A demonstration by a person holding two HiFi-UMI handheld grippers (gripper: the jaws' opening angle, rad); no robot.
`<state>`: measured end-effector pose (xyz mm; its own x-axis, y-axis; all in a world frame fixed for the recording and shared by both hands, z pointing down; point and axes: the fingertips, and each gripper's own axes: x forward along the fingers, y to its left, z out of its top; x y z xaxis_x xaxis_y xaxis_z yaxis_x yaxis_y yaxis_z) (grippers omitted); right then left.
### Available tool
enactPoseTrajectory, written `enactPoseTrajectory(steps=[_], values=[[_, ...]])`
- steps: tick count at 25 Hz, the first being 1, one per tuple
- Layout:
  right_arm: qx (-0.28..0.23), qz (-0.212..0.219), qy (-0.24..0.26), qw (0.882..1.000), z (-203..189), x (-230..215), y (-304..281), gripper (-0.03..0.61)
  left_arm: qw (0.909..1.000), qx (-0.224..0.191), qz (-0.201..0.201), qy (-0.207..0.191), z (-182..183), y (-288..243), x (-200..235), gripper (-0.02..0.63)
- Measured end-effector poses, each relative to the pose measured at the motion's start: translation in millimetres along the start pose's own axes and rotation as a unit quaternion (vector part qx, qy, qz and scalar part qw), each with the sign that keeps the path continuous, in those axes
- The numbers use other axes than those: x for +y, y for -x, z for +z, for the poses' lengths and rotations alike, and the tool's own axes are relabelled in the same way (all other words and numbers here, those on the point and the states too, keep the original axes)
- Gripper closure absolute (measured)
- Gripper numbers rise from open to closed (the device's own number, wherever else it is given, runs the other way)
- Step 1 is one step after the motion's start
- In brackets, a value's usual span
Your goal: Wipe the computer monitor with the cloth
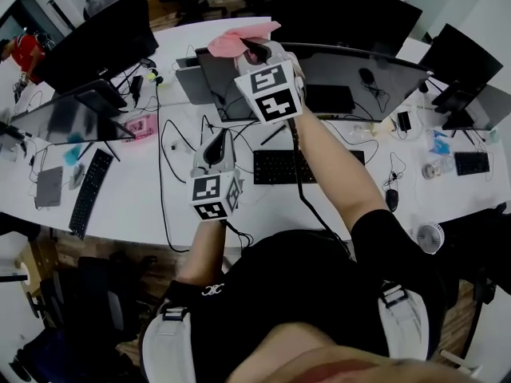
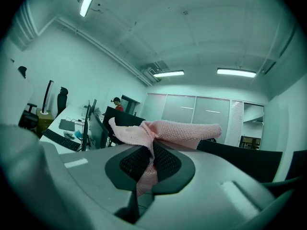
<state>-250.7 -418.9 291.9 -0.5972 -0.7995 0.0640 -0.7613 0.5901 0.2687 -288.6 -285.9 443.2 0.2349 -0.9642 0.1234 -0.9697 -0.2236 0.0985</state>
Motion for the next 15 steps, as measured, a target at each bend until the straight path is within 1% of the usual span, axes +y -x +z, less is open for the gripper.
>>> enactPoseTrajectory(steps=[8, 15], values=[[0.006, -0.033, -0.034, 0.999, -13.1, -48.0, 22.2, 0.565, 0.9996, 0.000, -0.026, -0.013, 4.0, -8.6, -27.9, 0.563], [0.018, -0.057, -0.053, 0.997, -25.5, -86.6, 47.5, 0.565, 0.9993, 0.001, -0.034, -0.018, 7.4, -12.0, -52.1, 0.563]])
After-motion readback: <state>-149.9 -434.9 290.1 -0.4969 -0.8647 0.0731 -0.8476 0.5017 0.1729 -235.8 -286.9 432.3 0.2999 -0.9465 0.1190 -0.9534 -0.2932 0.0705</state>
